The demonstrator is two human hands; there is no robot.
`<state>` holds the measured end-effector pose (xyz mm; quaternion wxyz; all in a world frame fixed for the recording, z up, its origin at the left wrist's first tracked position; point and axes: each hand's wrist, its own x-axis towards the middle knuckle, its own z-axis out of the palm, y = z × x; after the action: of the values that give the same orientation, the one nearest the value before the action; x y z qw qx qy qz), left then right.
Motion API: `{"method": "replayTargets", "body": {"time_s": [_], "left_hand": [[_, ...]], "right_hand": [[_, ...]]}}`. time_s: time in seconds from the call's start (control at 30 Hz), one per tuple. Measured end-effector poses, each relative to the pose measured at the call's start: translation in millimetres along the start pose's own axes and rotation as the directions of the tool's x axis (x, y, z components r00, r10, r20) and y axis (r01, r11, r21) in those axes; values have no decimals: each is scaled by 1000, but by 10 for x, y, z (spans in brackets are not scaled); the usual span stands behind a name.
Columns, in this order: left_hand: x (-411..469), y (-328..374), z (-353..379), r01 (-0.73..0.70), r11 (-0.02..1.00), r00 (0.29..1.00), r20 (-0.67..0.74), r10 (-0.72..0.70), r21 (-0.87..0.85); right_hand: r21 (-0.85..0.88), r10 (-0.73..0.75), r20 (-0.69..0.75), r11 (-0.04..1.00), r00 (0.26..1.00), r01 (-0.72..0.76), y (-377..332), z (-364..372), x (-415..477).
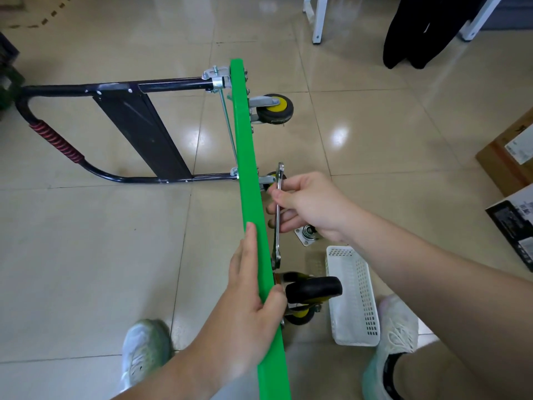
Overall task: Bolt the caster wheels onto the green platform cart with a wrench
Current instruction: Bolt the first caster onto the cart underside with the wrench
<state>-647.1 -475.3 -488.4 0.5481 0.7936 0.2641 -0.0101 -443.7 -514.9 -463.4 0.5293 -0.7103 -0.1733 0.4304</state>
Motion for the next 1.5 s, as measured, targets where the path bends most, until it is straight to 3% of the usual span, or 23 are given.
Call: {"method": "replayTargets", "body": {"time_s": [0.3, 0.63, 0.83, 1.03, 1.13, 1.23, 1.37, 1.5], "left_hand": [[11, -23, -29, -19, 999, 1000, 5, 19, 36], [22, -25, -16, -34, 999, 999, -17, 34, 22], [6, -8, 9, -37, 999, 998, -44, 38, 13], [13, -17, 21, -33, 999, 998, -54, 33, 9], [20, -18, 21, -44, 999, 997, -61, 45, 19], [7, 1, 27, -34, 999, 998, -59, 35, 19], [-14, 31, 30, -22, 1000, 999, -46, 22, 6], [-21, 51, 14, -8, 1000, 1000, -30, 7, -7]], "right_hand": [[-63, 13, 68, 998, 998, -9, 1, 74, 59], [42, -240, -41, 970, 970, 241, 83, 68, -505], [111, -388, -142, 908, 911, 404, 327, 183, -837], [-157, -604, -163, 797, 780, 584, 533, 250, -1074], [-178, -651, -237, 759, 721, 627, 521, 216, -1124], [-22, -577, -281, 803, 767, 596, 330, 90, -1117], [169, -359, -261, 897, 896, 409, 72, -92, -899], [193, -235, -210, 942, 949, 276, -15, -150, -589]]}}
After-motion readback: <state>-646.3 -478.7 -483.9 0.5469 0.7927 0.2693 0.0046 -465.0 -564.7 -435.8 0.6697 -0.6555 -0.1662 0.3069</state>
